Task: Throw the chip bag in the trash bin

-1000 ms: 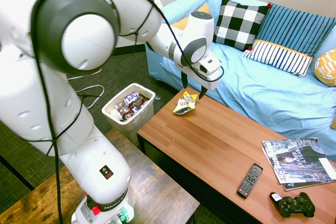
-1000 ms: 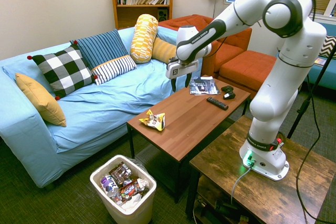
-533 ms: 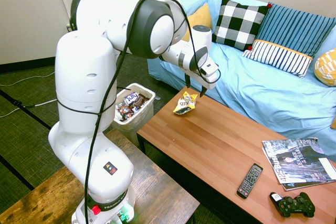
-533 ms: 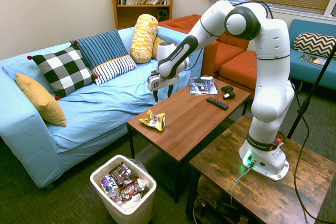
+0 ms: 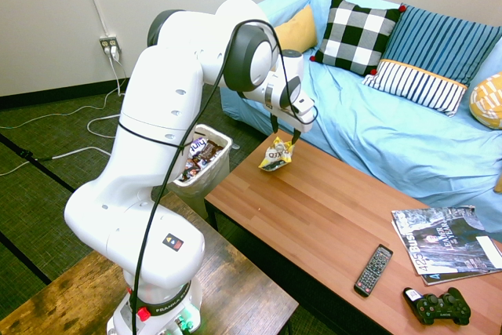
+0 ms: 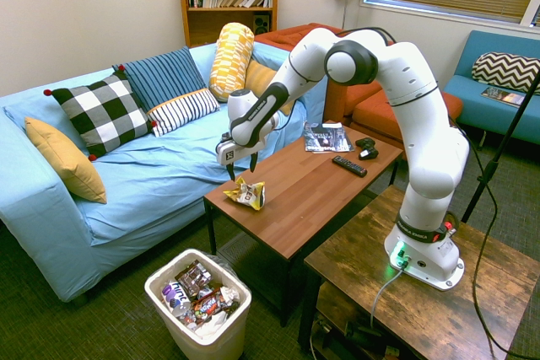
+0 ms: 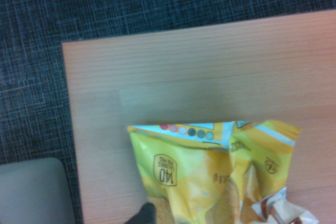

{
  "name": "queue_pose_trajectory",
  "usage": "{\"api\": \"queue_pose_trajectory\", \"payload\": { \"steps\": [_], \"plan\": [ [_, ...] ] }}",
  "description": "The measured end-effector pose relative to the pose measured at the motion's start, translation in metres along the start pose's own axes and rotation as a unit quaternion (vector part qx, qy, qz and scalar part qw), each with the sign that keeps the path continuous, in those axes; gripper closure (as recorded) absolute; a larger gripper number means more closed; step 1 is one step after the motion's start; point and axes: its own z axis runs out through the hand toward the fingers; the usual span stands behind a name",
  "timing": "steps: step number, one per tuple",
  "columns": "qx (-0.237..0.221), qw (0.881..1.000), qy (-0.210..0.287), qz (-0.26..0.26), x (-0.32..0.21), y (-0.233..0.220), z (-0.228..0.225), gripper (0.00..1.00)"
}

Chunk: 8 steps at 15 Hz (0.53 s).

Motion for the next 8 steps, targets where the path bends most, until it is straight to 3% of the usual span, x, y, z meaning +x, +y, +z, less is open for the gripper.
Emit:
{"api": "queue_pose_trajectory", "payload": {
  "steps": [5,6,8],
  "plan": [
    [-0.021,1.0,-0.008,-0.002,-0.006,-0.008,0.029,0.0],
    [-0.029,1.0,-0.011,-0.001,-0.006,-0.008,0.035,1.0],
    [-0.047,0.999,-0.022,0.002,-0.006,-0.009,0.047,1.0]
  ]
}}
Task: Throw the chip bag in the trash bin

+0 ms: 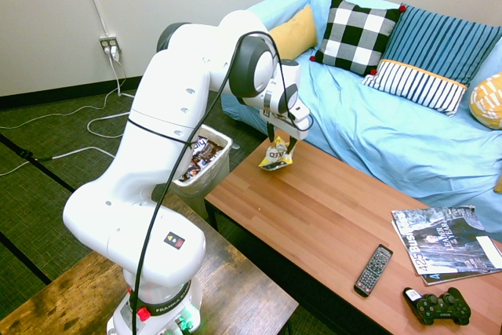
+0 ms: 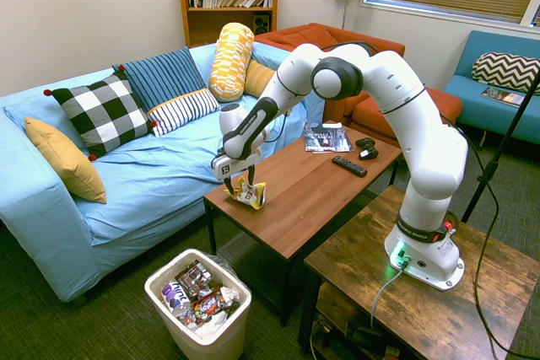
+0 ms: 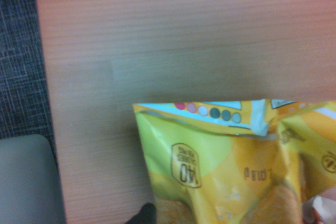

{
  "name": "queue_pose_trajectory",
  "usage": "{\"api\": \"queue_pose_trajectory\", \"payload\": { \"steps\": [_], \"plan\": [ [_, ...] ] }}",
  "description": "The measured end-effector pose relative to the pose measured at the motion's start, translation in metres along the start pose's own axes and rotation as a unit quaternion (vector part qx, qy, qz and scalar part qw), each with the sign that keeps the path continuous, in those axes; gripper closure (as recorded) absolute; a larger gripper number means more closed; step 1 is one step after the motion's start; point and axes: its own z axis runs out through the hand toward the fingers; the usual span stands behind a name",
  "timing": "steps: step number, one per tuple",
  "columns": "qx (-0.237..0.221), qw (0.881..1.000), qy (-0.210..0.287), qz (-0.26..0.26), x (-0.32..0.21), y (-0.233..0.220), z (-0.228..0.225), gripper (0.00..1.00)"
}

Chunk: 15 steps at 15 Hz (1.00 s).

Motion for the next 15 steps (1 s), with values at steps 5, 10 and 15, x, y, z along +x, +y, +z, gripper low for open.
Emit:
{"api": "queue_pose_trajectory", "payload": {
  "steps": [5,10,15],
  "plan": [
    [-0.013,1.0,-0.009,0.004,0.002,-0.005,0.015,1.0],
    [-0.014,1.0,-0.013,0.013,0.006,-0.004,0.016,1.0],
    [-0.013,0.999,-0.02,0.023,0.012,0.0,0.019,1.0]
  ]
}}
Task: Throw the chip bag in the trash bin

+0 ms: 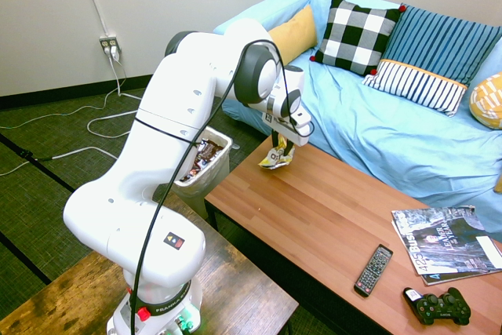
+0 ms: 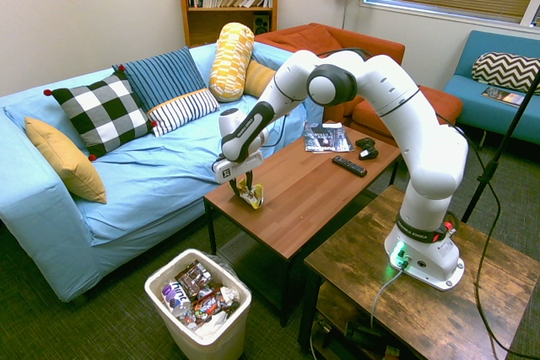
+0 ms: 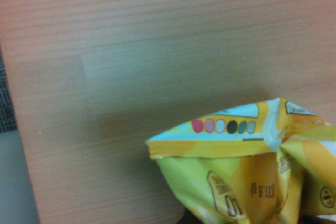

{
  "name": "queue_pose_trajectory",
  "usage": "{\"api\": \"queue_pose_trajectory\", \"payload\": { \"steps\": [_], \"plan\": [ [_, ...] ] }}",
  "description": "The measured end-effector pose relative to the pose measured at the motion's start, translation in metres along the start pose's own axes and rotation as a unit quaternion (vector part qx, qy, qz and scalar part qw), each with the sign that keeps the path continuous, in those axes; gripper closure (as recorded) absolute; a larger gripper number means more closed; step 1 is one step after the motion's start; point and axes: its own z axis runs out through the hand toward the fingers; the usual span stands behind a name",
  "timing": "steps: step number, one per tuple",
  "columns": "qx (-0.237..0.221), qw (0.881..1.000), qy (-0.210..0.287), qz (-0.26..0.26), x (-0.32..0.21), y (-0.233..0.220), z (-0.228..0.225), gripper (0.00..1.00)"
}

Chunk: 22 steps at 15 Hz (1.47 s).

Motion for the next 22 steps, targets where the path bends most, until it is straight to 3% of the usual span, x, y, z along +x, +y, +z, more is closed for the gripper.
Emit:
{"api": "queue_pose_trajectory", "payload": {
  "steps": [4,9,14,21,22],
  "plan": [
    [0.011,1.0,-0.003,0.005,0.004,-0.001,-0.011,1.0],
    [0.045,0.999,0.009,-0.028,-0.023,-0.02,-0.069,1.0],
    [0.03,0.992,0.03,-0.118,-0.162,-0.065,-0.082,1.0],
    [-0.03,0.977,0.025,-0.21,-0.333,-0.09,-0.016,1.0],
    [-0.038,0.974,0.024,-0.22,-0.353,-0.09,-0.01,0.0]
  ]
}}
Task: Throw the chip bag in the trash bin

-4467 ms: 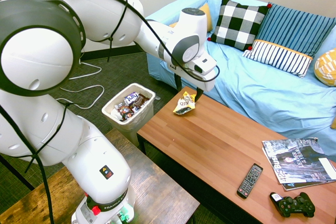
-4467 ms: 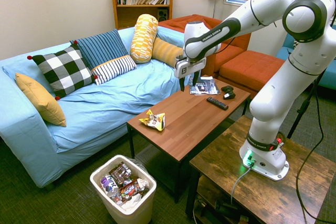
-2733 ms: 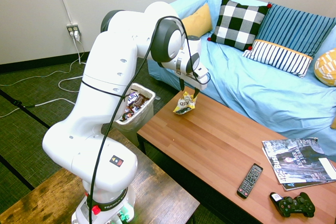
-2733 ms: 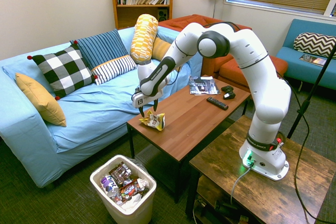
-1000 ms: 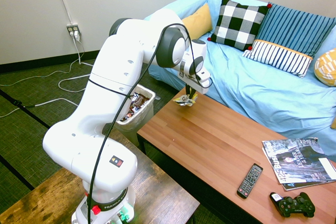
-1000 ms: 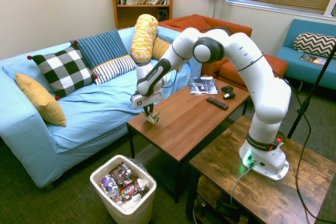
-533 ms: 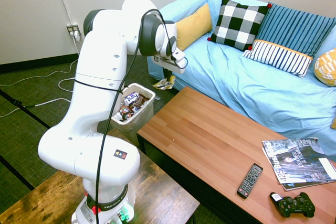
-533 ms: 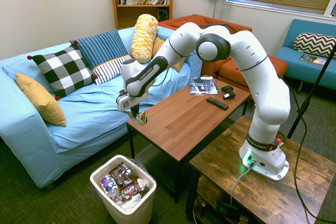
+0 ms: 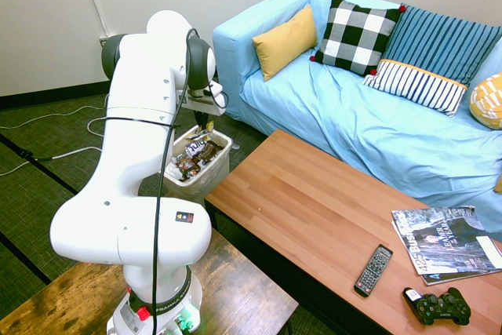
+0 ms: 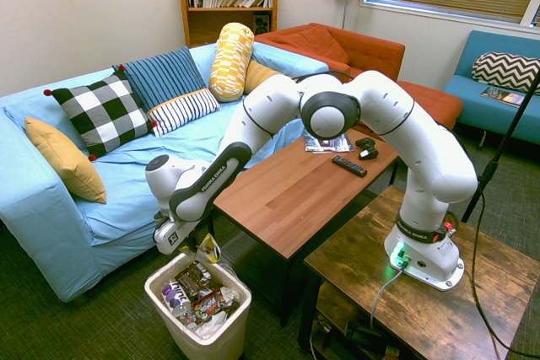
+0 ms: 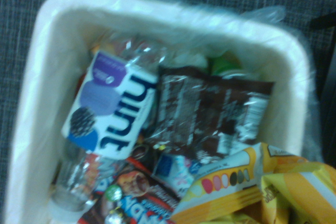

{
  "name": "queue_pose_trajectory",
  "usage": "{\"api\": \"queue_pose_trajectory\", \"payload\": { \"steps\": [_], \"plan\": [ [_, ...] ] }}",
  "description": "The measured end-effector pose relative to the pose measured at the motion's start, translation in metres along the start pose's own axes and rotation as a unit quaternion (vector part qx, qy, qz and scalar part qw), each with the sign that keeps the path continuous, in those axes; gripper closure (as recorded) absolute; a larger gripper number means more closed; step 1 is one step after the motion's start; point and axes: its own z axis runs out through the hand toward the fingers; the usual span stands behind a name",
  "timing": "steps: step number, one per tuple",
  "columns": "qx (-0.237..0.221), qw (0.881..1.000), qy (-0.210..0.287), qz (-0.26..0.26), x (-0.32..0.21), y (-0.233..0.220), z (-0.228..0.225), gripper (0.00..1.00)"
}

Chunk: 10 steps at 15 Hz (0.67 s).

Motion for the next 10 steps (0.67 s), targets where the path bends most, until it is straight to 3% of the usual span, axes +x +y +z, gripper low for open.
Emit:
{"api": "queue_pose_trajectory", "payload": {
  "steps": [3,10],
  "plan": [
    [-0.025,1.0,-0.008,-0.016,-0.03,-0.01,0.022,0.0],
    [-0.037,0.999,-0.018,-0.018,-0.03,-0.014,0.037,0.0]
  ]
}}
